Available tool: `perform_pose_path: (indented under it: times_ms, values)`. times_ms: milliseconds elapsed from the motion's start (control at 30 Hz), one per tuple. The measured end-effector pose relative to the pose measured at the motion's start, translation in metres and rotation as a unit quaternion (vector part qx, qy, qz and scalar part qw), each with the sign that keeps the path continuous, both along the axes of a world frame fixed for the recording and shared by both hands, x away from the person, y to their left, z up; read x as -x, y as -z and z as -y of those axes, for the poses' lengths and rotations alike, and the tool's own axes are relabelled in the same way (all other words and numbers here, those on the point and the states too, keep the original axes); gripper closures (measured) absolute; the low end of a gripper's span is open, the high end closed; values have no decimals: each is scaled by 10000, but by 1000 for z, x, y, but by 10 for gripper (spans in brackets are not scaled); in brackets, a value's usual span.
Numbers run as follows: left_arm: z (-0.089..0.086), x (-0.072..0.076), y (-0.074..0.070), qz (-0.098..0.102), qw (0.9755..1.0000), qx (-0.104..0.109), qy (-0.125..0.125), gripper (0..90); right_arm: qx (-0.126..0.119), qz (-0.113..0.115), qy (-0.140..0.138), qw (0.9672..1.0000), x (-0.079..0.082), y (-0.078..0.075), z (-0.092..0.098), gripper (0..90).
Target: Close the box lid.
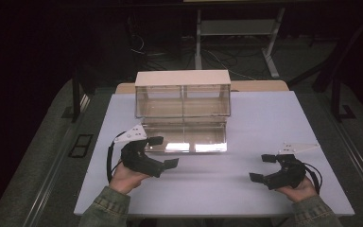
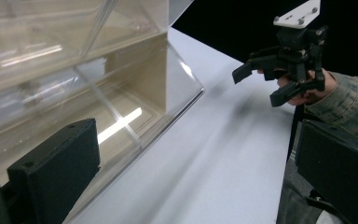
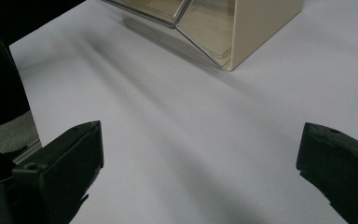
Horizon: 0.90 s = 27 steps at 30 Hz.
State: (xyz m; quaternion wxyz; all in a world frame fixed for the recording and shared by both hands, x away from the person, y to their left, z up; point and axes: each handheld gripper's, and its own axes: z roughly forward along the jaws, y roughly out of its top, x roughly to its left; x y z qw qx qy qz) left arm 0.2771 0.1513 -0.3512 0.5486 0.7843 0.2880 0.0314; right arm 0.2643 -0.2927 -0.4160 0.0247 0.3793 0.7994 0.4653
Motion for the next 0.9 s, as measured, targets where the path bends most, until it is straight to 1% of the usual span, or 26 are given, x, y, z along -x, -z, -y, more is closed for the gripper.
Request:
perform_pose_path:
  times_ms: [133, 333, 400, 500, 633, 733, 800, 900]
  values:
    - [-8, 4, 8, 30, 9999, 38, -100, 0, 14, 3, -1, 10000, 0, -1, -1, 3]
    - [-18, 11, 25, 15, 9995, 120, -278, 0, 7, 19, -16, 10000, 1, -1, -1, 3]
    - [-21, 13, 30, 50, 9995, 90, -302, 0, -9, 5, -14, 10000, 1, -1, -2, 3]
    - [-24, 14, 38, 2, 9995, 89, -307, 0, -24, -8, -11, 10000, 1, -1, -2, 3]
    - [-28, 16, 49, -68, 9992, 109, -379, 0, -41, -16, -5, 10000, 1, 0, -3, 3]
    - [-29, 16, 57, -180, 9991, 133, -348, 0, -49, -12, -9, 10000, 1, 0, -3, 3]
    - [-29, 16, 61, -214, 9991, 181, -334, 0, -58, -4, 5, 10000, 2, 0, -3, 3]
    - [-28, 18, 66, -256, 9992, 110, -293, 0, -66, 5, 1, 10000, 2, 0, -3, 2]
